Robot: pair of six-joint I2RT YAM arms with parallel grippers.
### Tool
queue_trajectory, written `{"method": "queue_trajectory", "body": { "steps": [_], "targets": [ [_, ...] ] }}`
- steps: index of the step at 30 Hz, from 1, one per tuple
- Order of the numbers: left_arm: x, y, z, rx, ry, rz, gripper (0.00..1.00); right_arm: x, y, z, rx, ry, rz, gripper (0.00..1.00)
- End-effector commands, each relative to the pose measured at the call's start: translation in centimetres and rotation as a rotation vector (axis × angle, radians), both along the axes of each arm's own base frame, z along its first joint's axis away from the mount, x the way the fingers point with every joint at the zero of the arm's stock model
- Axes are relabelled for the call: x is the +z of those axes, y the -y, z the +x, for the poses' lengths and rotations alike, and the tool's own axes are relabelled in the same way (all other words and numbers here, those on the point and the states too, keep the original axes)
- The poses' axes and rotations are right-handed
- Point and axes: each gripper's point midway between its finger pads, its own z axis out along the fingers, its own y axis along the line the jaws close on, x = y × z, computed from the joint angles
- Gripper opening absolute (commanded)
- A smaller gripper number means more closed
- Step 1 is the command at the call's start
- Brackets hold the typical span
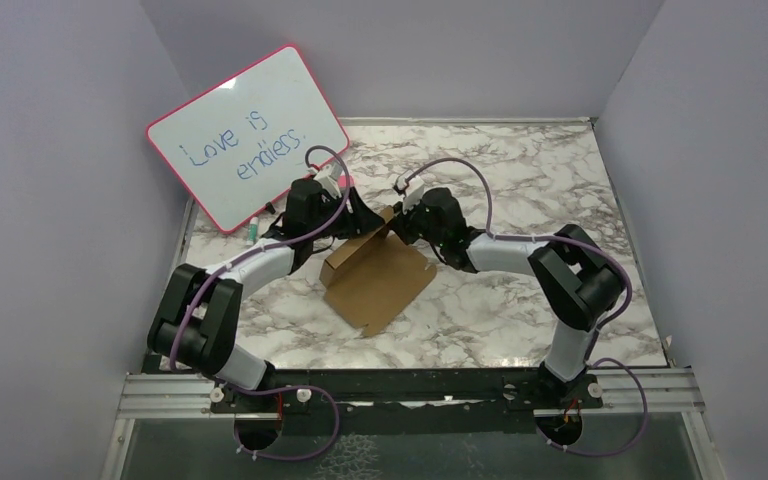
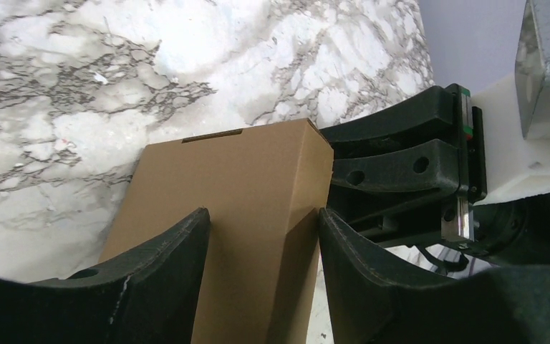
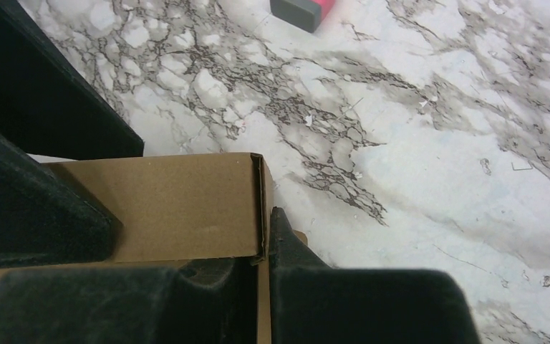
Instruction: Fold the paper box
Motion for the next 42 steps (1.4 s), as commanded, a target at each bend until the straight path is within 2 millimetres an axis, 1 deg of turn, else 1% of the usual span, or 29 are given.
{"method": "queue_trajectory", "body": {
  "steps": [1,5,8,10,11,14,16,19,21,25,32,38,40,42],
  "targets": [
    [-1.2,-1.4,0.1,0.035,-0.025,0.118,0.59,-1.4,1.1,1.4,-0.098,-0.036,-0.098,0.08],
    [0.8,-3.1,1.3,0.092,0.085,0.210,0.64,-1.8,0.8,1.5,-0.090,-0.054,-0.120,0.08],
    [1.3,-3.4,1.4,0.089,0.123,0.242,0.65,-1.8,0.3,1.5,-0.081,-0.063,-0.132,0.08],
    [1.0,-3.4,1.5,0.081,0.132,0.247,0.65,-1.7,-0.1,1.6,-0.077,-0.074,-0.143,0.08],
    [1.0,-3.2,1.6,0.077,0.136,0.245,0.65,-1.7,0.1,1.9,-0.088,-0.062,-0.162,0.08],
    [0.7,-2.3,2.0,0.044,0.132,0.216,0.65,-1.8,0.0,2.2,-0.091,-0.048,-0.179,0.08],
    [0.2,-1.6,2.1,0.016,0.110,0.196,0.64,-1.9,-0.1,2.5,-0.092,-0.044,-0.180,0.09],
    [-0.6,-1.0,2.3,-0.003,0.075,0.186,0.60,-2.0,-0.4,2.8,-0.089,-0.023,-0.165,0.11],
    [-1.1,-1.0,2.3,-0.005,0.057,0.189,0.57,-2.0,-0.5,2.9,-0.090,-0.004,-0.147,0.12],
    [-1.8,-1.0,2.5,-0.005,0.035,0.199,0.53,-1.9,-0.7,3.2,-0.093,0.042,-0.114,0.14],
    [-1.8,-0.5,2.7,-0.025,0.000,0.163,0.51,-1.1,-1.1,3.3,-0.066,0.162,-0.037,0.15],
    [-1.9,-0.1,2.1,-0.049,-0.034,0.116,0.51,-1.2,-1.1,3.5,-0.076,0.203,-0.015,0.19],
    [-1.9,0.0,1.8,-0.052,-0.044,0.102,0.51,-1.3,-0.8,3.7,-0.096,0.204,-0.019,0.19],
    [-1.6,0.2,1.5,-0.064,-0.051,0.085,0.51,-1.3,-0.3,4.0,-0.130,0.214,-0.017,0.16]
  ]
}}
